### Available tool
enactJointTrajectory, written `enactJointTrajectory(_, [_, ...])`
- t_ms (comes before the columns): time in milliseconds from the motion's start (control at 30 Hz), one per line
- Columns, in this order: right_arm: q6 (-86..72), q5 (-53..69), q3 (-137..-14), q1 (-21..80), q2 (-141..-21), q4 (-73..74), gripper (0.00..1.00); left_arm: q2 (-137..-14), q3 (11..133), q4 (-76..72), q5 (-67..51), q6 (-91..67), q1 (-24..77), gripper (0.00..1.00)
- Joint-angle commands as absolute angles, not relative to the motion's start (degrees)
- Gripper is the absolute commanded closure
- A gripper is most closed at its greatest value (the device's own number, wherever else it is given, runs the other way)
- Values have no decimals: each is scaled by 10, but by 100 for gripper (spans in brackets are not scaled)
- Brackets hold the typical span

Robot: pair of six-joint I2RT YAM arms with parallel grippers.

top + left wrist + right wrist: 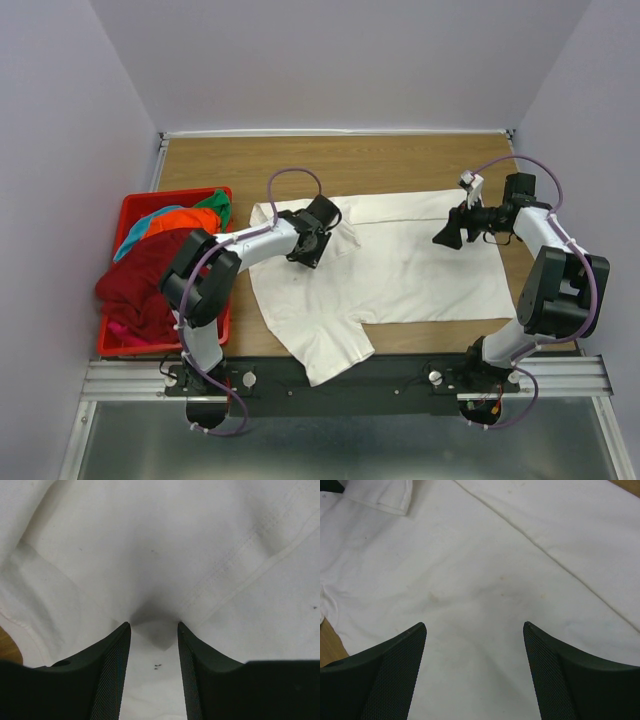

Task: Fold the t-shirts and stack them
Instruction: Fold the tshirt

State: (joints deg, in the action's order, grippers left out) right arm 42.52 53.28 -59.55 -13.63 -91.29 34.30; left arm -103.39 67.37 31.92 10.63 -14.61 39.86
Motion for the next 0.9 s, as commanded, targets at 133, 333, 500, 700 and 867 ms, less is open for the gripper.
enactJointTrajectory(133, [433, 541, -597, -142, -921, 357, 15, -1009, 660, 330, 97, -153, 410, 50])
enactJointTrajectory(333, [433, 541, -596, -142, -923, 358, 15, -1012, 650, 323, 93, -157, 411, 50])
enactJointTrajectory(500, [433, 540, -597, -143, -924, 358, 15, -1021, 650, 319, 96, -155, 410, 58])
enactJointTrajectory(700, [433, 541, -596, -144, -922, 358, 15, -1017, 654, 324, 97, -156, 410, 74])
enactJointTrajectory(867, [434, 541, -597, -144, -924, 359, 15, -1004, 659, 333, 99, -158, 411, 79])
